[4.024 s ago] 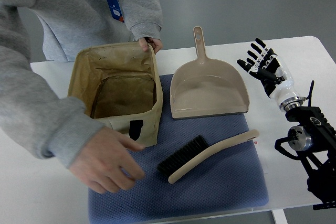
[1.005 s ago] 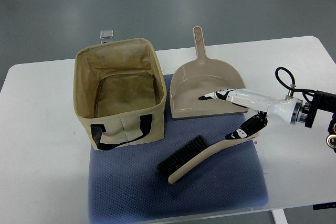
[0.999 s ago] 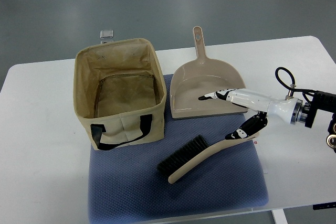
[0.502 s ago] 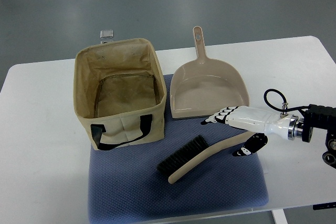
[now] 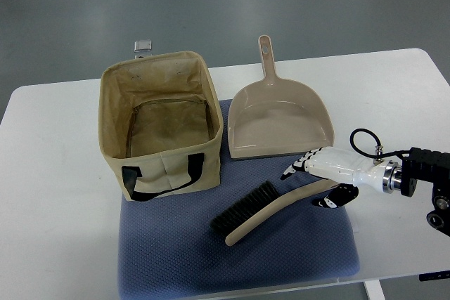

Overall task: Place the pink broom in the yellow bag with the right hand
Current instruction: 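Close the right hand around the brush handle near the bristles, then lift the brush with the right hand and swing it over the bag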

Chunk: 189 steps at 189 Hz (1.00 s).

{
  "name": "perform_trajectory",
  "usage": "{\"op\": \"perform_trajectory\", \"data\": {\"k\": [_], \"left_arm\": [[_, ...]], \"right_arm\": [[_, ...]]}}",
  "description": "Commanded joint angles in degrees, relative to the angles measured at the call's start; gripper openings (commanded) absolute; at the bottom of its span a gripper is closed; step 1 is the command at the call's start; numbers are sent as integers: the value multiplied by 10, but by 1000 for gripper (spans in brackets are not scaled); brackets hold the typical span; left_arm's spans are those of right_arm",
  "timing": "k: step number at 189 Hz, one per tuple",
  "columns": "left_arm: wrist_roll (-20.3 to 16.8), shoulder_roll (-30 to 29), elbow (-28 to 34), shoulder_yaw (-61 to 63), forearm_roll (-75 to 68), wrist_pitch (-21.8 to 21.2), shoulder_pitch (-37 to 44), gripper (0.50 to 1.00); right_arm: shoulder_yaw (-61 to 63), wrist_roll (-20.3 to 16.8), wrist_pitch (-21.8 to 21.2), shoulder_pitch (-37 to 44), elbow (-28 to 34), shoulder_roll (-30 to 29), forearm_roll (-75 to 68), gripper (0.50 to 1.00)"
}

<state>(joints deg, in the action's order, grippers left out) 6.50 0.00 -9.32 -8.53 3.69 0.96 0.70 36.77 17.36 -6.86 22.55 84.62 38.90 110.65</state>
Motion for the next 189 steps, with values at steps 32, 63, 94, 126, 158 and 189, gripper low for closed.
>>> {"op": "perform_trajectory", "data": {"k": [32, 63, 94, 126, 158, 189], "left_arm": [[0, 0, 0, 0, 0, 0, 0, 1000], [0, 0, 0, 0, 0, 0, 0, 1000], [0, 0, 0, 0, 0, 0, 0, 1000], [0, 0, 0, 0, 0, 0, 0, 1000], [0, 0, 0, 0, 0, 0, 0, 1000], [0, 0, 0, 0, 0, 0, 0, 1000]], "right_arm": [[-1, -2, -1, -3, -2, -13, 6, 735], [-2, -2, -2, -7, -2, -21, 9, 682], [-2, -2, -4, -7, -2, -22, 11, 613], [-1, -1, -3, -6, -3, -22, 13, 533], [9, -2, 0, -5, -3, -19, 12, 500], [49, 0, 10, 1, -7, -14, 8, 500]]}}
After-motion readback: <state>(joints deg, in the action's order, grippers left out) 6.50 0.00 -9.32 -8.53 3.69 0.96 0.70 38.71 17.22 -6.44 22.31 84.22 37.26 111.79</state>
